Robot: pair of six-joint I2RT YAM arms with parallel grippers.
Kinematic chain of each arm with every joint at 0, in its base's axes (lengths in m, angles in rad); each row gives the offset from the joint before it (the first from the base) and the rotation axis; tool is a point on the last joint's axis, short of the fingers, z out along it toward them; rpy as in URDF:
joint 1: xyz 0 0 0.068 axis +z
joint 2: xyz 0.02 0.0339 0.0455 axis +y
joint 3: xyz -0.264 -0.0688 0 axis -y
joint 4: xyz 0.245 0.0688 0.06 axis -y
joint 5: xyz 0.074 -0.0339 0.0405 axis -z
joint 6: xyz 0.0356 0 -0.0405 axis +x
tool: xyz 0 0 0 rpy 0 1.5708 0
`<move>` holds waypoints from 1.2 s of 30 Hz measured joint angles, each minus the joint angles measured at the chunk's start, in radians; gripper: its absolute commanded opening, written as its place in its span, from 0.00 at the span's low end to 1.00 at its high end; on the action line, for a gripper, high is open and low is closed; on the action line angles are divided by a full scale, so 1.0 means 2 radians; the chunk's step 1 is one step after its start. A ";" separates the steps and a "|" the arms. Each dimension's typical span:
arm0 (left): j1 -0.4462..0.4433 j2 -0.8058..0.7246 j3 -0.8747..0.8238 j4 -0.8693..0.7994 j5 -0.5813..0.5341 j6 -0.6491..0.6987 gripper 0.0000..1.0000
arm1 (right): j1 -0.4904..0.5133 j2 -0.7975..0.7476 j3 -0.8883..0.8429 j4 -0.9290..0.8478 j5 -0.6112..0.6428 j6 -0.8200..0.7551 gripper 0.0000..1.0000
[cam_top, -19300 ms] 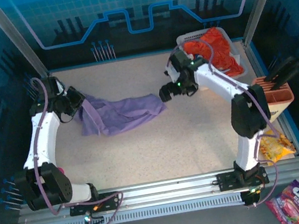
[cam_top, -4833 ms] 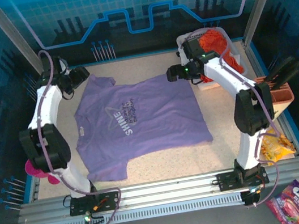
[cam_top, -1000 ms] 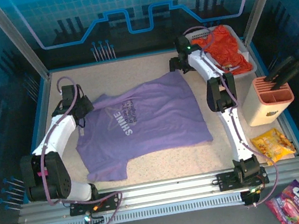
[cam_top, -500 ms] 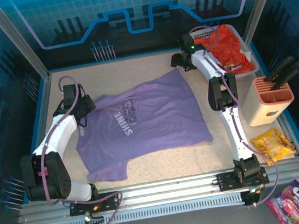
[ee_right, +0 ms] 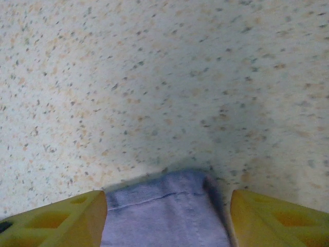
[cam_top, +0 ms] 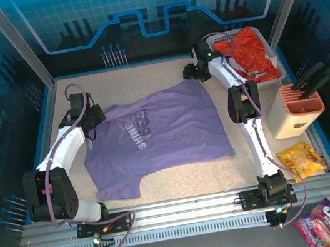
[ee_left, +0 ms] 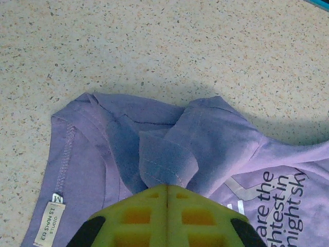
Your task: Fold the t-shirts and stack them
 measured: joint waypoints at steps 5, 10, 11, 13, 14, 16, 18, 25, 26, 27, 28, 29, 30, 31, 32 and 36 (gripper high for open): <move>0.000 0.000 0.000 0.000 0.000 0.000 0.00 | 0.007 0.009 0.012 -0.011 0.005 -0.008 0.49; 0.000 0.000 0.000 0.000 0.000 0.000 0.00 | 0.008 0.018 0.025 -0.017 0.020 -0.017 0.21; 0.000 0.000 0.000 0.000 0.000 0.001 0.00 | 0.008 0.019 0.026 -0.018 0.025 -0.017 0.13; 0.000 0.000 0.000 0.000 0.000 0.003 0.00 | 0.008 0.019 0.026 -0.020 0.032 -0.019 0.04; 0.000 0.000 0.000 0.000 0.000 0.004 0.00 | 0.009 0.019 0.026 -0.020 0.038 -0.017 0.01; 0.000 0.000 0.000 0.000 0.000 0.006 0.00 | 0.009 0.019 0.027 -0.020 0.049 -0.017 0.00; 0.000 0.000 0.000 0.000 0.000 0.012 0.00 | 0.009 0.019 0.026 -0.019 0.062 -0.018 0.00; 0.000 0.033 0.057 -0.004 0.010 0.030 0.00 | 0.007 -0.048 -0.071 0.031 0.101 -0.020 0.00; 0.000 0.043 0.075 -0.003 0.012 0.034 0.00 | 0.006 -0.063 -0.085 0.039 0.104 -0.020 0.00; 0.000 0.051 0.089 -0.003 0.014 0.038 0.00 | 0.005 -0.077 -0.097 0.049 0.106 -0.020 0.00; 0.000 0.064 0.111 -0.003 0.015 0.043 0.00 | 0.002 -0.093 -0.108 0.059 0.106 -0.020 0.00; 0.000 0.076 0.132 -0.001 0.017 0.049 0.00 | -0.001 -0.106 -0.114 0.067 0.106 -0.020 0.00; 0.000 0.088 0.150 0.000 0.017 0.053 0.00 | -0.003 -0.115 -0.115 0.073 0.106 -0.020 0.00; 0.000 0.102 0.175 0.000 0.018 0.059 0.00 | -0.007 -0.124 -0.116 0.081 0.106 -0.021 0.00; 0.000 0.116 0.196 0.001 0.019 0.066 0.00 | -0.010 -0.132 -0.116 0.091 0.108 -0.022 0.00; 0.000 0.171 0.277 0.004 0.024 0.090 0.00 | -0.023 -0.150 -0.116 0.115 0.110 -0.026 0.00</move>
